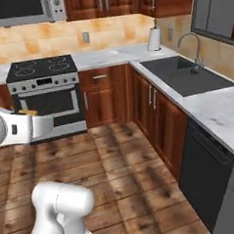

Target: Take the cake and donut from the fridge and place them on the empty tray on the dining counter.

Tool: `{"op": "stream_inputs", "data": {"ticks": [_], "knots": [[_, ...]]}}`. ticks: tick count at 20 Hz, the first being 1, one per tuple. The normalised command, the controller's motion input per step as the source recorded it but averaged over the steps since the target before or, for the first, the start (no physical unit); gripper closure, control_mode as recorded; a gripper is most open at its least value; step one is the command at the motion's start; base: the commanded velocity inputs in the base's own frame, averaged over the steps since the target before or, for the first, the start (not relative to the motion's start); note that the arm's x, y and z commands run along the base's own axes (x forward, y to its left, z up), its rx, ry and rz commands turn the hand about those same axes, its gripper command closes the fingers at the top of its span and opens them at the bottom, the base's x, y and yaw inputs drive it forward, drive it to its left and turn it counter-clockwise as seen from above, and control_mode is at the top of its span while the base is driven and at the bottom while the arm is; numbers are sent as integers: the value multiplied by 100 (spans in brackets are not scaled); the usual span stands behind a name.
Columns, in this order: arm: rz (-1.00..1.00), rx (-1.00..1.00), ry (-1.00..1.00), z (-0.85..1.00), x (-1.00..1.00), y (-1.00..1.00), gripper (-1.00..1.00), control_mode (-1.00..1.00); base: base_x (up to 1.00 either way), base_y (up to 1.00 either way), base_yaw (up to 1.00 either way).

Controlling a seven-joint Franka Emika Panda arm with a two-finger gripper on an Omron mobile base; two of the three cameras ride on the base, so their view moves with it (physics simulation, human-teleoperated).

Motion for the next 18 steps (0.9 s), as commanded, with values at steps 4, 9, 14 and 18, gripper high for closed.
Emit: {"op": "stream_inputs", "data": {"ticks": [4,9,14,18], "knots": [[0,0,0,0,0,0,100,100,0,5,100],[0,0,0,0,0,0,100,100,0,8,100],[0,0,0,0,0,0,100,100,0,9,100],[0,0,0,0,0,0,100,100,0,9,98]]}}
